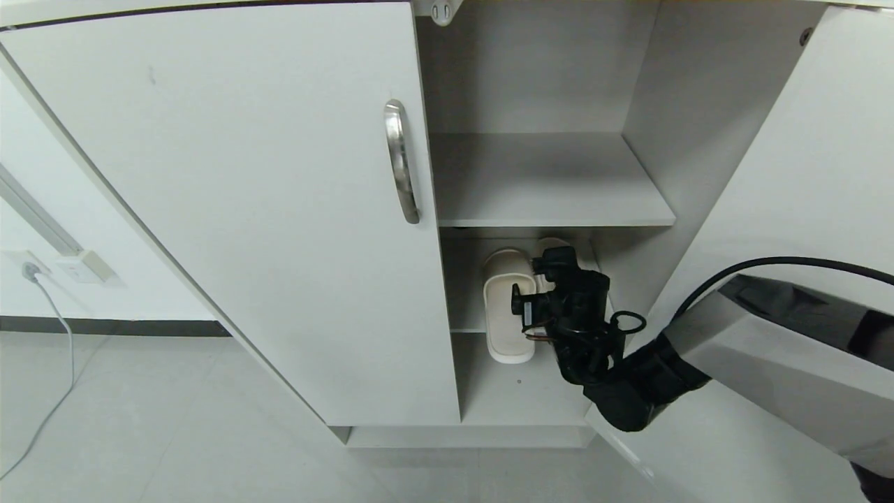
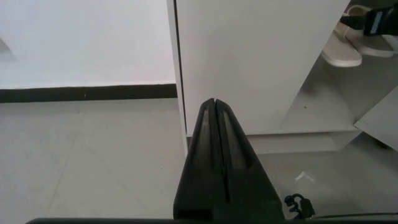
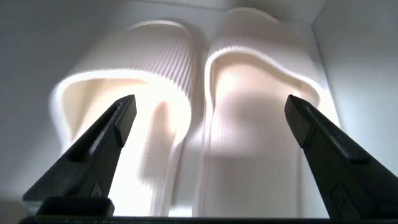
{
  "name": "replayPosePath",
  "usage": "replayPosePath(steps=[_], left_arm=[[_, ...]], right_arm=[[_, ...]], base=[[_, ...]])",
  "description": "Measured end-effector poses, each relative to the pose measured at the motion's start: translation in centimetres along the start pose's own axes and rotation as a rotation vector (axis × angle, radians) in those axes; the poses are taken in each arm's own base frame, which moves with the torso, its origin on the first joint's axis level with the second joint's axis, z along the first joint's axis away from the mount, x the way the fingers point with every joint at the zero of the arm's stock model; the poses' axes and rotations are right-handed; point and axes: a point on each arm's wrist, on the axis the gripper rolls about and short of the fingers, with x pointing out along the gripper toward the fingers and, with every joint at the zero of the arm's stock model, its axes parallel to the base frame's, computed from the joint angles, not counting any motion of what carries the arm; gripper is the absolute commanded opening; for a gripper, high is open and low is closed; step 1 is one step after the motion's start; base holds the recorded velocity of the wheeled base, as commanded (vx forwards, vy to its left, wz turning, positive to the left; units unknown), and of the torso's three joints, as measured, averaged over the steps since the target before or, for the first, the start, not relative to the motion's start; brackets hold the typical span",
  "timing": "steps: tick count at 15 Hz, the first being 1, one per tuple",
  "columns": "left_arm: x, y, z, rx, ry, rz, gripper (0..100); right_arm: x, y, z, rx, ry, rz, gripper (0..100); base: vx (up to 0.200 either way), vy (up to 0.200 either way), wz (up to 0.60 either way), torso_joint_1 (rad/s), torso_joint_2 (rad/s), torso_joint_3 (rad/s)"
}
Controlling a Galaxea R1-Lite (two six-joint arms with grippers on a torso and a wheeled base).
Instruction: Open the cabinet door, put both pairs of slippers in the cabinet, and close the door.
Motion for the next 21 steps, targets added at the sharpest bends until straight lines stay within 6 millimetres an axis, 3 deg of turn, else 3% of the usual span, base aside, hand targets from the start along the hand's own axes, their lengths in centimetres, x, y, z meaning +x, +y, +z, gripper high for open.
replayPosePath(steps=[5,8,15,21], left_arm=[[0.0,0.0,0.0,0.000,0.000,-0.001,0],[0.0,0.0,0.0,0.000,0.000,-0.001,0],[0.0,0.0,0.0,-0.001,0.000,-0.001,0],[0.0,0.0,0.0,-0.001,-0.001,0.000,0]], right_arm=[[-6.5,-0.3,-1.0,-0.024,0.027,0.083,100],[-8.7,-0.6,-1.4,-0.040,0.044,0.114,100],[-9.6,-0.2,-1.2,-0.044,0.045,0.141,100],[-9.7,-0.2,-1.2,-0.042,0.042,0.143,100]], base=[[0.000,0.000,0.00,0.000,0.00,0.000],[-0.133,0.000,0.00,0.003,0.00,0.003],[-0.200,0.000,0.00,0.000,0.00,0.002],[0.000,0.000,0.00,0.000,0.00,0.000]])
